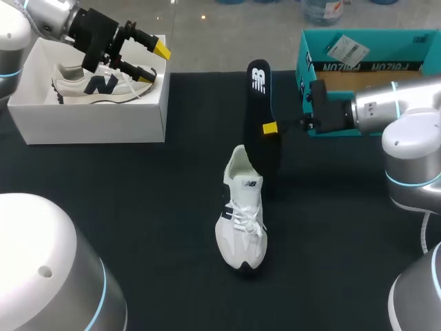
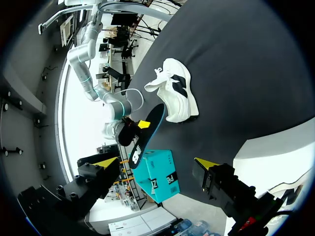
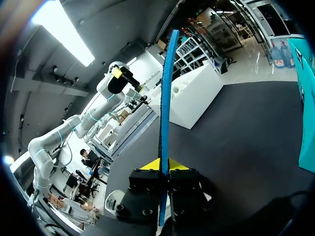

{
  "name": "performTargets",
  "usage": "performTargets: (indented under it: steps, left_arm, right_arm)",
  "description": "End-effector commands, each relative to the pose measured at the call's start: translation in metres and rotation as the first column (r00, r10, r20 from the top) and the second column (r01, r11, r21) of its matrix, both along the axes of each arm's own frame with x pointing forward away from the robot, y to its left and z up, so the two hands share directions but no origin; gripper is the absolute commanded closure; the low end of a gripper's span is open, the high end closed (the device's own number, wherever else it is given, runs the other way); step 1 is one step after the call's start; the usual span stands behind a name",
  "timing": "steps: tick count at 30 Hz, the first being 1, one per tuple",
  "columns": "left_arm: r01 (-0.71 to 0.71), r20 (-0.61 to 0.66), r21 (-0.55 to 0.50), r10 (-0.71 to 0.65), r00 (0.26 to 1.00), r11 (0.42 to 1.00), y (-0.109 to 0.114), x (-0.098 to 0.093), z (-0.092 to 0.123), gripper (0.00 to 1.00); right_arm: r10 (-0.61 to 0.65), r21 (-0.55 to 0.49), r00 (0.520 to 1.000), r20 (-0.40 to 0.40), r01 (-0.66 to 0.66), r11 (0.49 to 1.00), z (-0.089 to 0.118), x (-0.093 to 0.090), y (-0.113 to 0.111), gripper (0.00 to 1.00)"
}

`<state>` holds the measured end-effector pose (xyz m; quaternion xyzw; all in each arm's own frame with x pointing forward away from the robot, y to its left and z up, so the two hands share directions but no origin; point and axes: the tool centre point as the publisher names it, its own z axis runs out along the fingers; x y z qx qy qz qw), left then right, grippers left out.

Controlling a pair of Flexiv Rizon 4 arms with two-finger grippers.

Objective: Take the shoe out of the shoebox, open the shoe tongue, remove and reinsert the insole, then place the shoe into the shoebox

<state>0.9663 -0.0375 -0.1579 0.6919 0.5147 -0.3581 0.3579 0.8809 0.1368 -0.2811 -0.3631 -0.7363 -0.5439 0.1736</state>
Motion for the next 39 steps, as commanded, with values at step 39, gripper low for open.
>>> performTargets:
  steps: [39]
  left_arm:
    - [0.002,0.0,0.003,-0.002,1.0,1.0,0.0,0.001,0.0,0.0]
  right_arm:
    - [-0.013,-0.045,1.0,0.007,0.013,0.999,0.001,-0.021,0.019,1.0]
